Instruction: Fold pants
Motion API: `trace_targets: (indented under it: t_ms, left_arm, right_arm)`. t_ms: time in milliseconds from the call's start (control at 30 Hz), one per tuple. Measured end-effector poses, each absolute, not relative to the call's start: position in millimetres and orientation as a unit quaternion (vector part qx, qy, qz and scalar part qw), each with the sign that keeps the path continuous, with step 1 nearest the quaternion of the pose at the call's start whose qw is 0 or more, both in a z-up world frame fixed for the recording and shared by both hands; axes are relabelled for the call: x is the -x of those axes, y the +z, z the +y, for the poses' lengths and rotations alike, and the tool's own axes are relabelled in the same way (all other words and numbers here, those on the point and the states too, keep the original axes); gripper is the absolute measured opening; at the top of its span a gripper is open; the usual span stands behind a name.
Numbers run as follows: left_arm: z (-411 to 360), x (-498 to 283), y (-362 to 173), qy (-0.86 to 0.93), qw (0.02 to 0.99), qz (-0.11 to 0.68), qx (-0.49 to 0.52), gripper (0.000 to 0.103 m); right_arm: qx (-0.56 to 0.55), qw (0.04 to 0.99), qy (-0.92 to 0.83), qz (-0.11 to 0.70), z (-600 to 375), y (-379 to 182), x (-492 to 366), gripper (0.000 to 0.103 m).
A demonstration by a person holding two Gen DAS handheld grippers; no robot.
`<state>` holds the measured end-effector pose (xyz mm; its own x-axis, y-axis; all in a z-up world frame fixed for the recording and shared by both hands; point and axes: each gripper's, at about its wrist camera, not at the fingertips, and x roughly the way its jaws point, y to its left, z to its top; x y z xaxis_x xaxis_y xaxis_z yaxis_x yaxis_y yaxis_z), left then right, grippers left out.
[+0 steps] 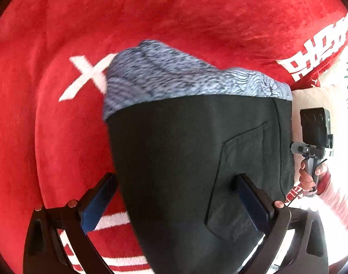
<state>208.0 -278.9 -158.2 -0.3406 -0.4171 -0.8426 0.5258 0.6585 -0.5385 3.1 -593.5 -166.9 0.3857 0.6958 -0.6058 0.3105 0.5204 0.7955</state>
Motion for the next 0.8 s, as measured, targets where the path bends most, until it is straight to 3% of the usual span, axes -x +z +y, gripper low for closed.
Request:
trace_targets:
  t_ms: [133, 200, 300, 433, 800]
  left_arm:
    - [-288, -203, -157, -0.406, 0.588, 0.698, -0.045, 0.102]
    - [-290, -199, -150, -0.412, 0.598, 0.687, -0.03, 0.084]
    - [-297, -191, -140, -0.408, 0.617, 0.672, -0.041, 0.076]
    - [-299, -187, -122, -0.407, 0.63, 0.66, -0.045, 0.061]
    - [-285, -158, -82, -0.42, 0.627, 0.654, -0.045, 0.06]
  right_arm:
    - [-0.473, 0.682, 0.144, 0.538, -591, -171, -10, 0.075]
    - [-0.48, 0.677, 0.131, 0.542, -590, -172, -12, 0.07]
    - [-0.488, 0.677, 0.116, 0.539, -586, -168, -11, 0.053]
    - [-0.506, 0.68, 0.109, 0.52, -585, -158, -4, 0.046]
    - [-0.52, 0.676, 0.121, 0.507, -571, -121, 25, 0.044]
